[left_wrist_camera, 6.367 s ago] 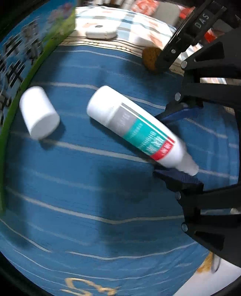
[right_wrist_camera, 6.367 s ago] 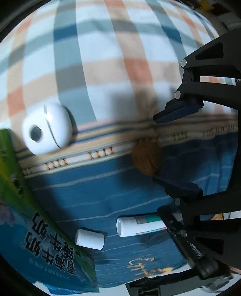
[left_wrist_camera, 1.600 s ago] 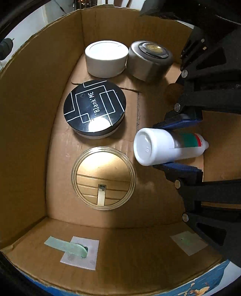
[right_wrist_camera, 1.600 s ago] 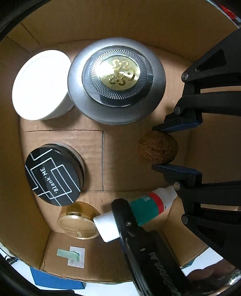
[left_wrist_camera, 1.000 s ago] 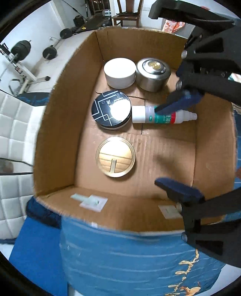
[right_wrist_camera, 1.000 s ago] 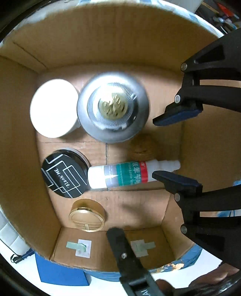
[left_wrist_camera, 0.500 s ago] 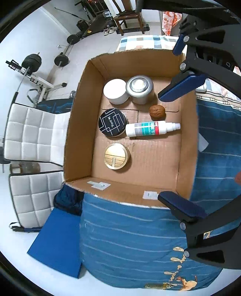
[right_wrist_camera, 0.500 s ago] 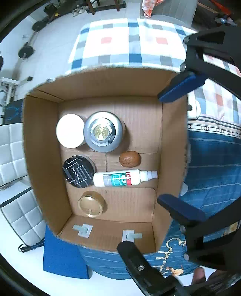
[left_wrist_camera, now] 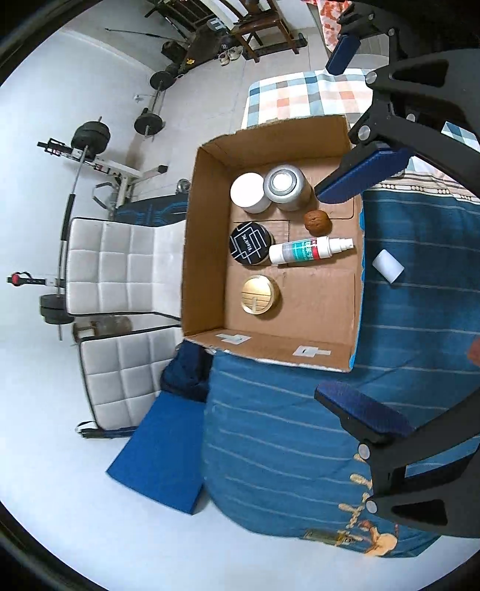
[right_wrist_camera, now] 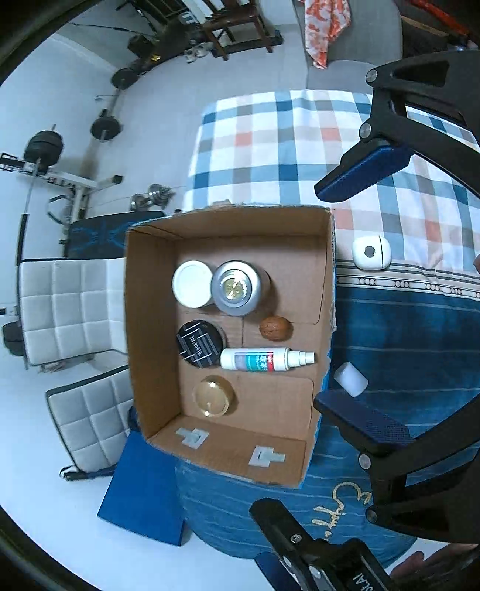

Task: Organize rigid objects
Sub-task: 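Lift both tools out of the box, then grasp the white cylinder with the left tool while the right tool grasps the white round device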

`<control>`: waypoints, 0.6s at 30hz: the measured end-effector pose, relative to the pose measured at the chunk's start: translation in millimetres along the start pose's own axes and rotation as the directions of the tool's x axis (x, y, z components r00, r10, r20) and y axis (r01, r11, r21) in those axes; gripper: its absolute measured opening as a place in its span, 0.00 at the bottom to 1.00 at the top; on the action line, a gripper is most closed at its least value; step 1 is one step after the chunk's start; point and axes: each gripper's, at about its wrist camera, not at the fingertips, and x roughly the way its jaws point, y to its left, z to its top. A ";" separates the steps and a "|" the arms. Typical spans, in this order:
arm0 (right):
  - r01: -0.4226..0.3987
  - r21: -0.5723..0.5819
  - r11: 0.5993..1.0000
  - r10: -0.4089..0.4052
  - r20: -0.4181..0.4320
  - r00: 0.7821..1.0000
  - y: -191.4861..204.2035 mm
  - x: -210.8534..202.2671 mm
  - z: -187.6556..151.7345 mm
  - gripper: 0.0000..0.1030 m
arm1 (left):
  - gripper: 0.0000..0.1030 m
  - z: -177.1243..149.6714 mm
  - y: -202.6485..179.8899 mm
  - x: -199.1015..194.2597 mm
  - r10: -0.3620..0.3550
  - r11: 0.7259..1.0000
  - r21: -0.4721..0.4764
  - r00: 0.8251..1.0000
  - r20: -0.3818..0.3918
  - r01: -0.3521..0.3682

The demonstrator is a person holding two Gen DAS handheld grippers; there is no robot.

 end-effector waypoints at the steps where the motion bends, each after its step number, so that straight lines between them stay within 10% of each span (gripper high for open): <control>1: -0.003 -0.002 1.000 0.003 0.010 1.000 -0.1 -5.2 -1.7 1.00 | 0.96 -1.6 -0.6 -6.0 0.005 1.000 0.006 1.000 0.012 -0.005; 18: -0.027 0.009 1.000 0.027 0.075 0.997 -18.5 -47.7 -24.7 1.00 | 0.96 -15.4 -20.5 -44.0 0.002 0.997 0.072 0.996 0.086 -0.009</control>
